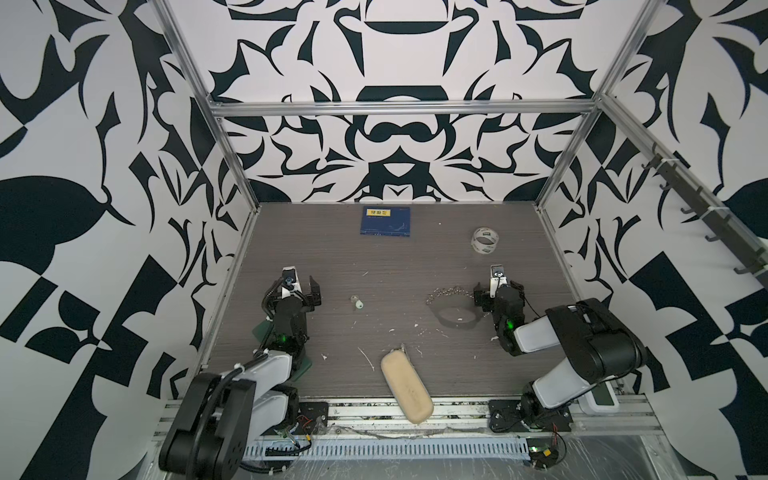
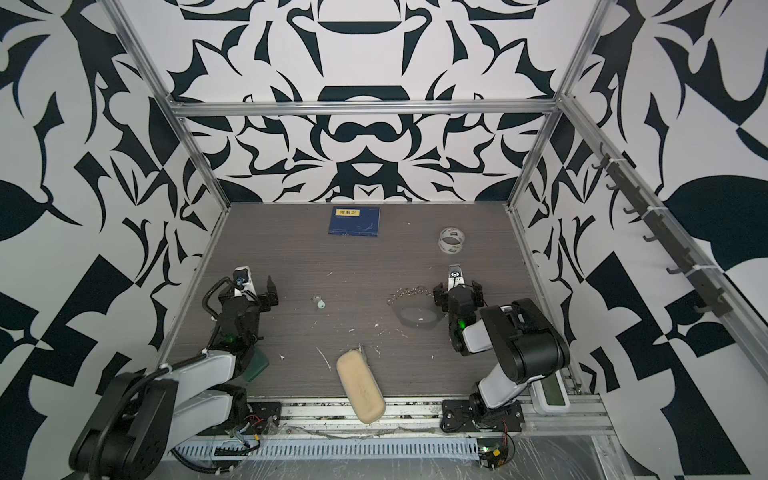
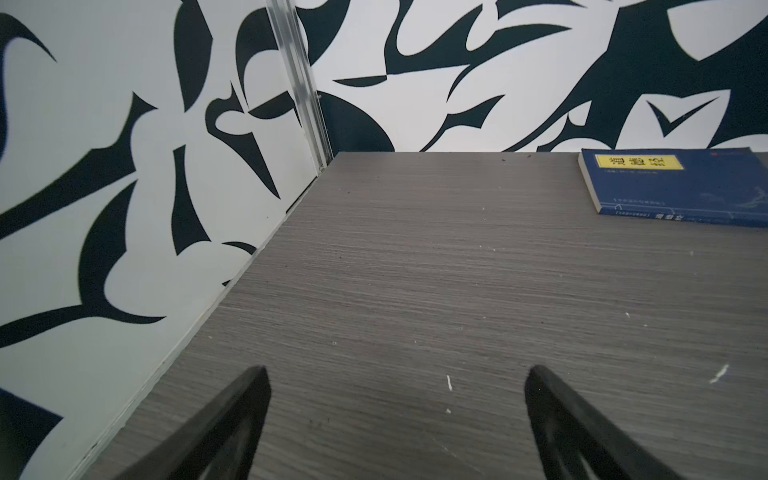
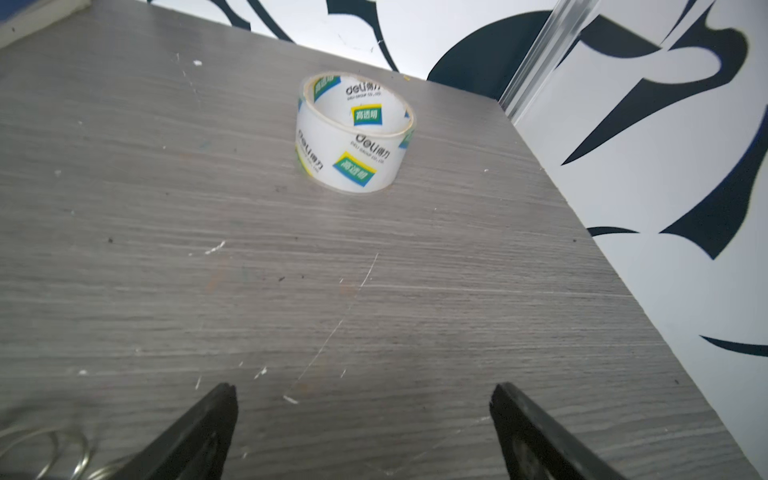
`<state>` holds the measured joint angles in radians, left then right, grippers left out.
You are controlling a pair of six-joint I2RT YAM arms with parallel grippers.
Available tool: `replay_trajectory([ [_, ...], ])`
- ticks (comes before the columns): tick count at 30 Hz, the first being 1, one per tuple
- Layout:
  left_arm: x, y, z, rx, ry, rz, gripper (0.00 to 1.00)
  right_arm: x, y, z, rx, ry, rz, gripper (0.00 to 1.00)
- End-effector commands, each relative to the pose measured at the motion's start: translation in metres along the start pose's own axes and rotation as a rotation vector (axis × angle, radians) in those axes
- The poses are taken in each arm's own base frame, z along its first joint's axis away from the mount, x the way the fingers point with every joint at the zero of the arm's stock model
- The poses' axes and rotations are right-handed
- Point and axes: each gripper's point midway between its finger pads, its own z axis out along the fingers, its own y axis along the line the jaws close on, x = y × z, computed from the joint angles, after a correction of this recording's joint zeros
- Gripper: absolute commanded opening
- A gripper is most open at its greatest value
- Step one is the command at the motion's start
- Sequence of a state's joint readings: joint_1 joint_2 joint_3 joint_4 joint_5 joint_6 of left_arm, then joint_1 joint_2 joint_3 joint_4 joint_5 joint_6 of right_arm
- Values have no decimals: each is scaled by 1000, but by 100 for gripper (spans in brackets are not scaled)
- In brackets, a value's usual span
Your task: Remove the keys from the keyring
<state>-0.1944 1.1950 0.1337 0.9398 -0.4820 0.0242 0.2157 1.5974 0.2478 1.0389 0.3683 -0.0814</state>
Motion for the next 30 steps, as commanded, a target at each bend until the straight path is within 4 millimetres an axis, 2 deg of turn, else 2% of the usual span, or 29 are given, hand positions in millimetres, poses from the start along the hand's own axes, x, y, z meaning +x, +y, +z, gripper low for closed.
replay_trajectory([
  [1, -24, -1, 4, 2, -123, -18, 100, -34, -6, 4, 18, -98, 55, 99],
  [3, -12, -1, 11, -11, -90, -5, 99, -34, -6, 4, 16, -92, 58, 100],
  [6, -7, -7, 17, 5, -112, 6, 99, -34, -7, 4, 21, -93, 59, 100],
  [8, 5, -11, 26, 8, -95, 23, 99, -34, -9, 5, 30, -91, 62, 100],
  [9, 3, -13, 31, 12, -97, 32, 99, -34, -9, 5, 33, -89, 63, 100],
  [11, 12, -4, 34, 20, -59, -22, 99, -34, -12, 6, 47, -84, 71, 100],
  [14, 10, 5, 46, -36, -52, -24, 99, -34, -12, 6, 50, -82, 72, 100],
  [20, 19, 22, 67, -93, 77, -86, 99, -34, -13, 6, 54, -82, 74, 100],
  [25, 20, 27, 69, -104, 89, -104, 100, -33, -14, 8, 53, -74, 87, 99],
  [30, 20, 28, 67, -109, 85, -106, 100, -31, -10, 14, -20, -40, 95, 99],
])
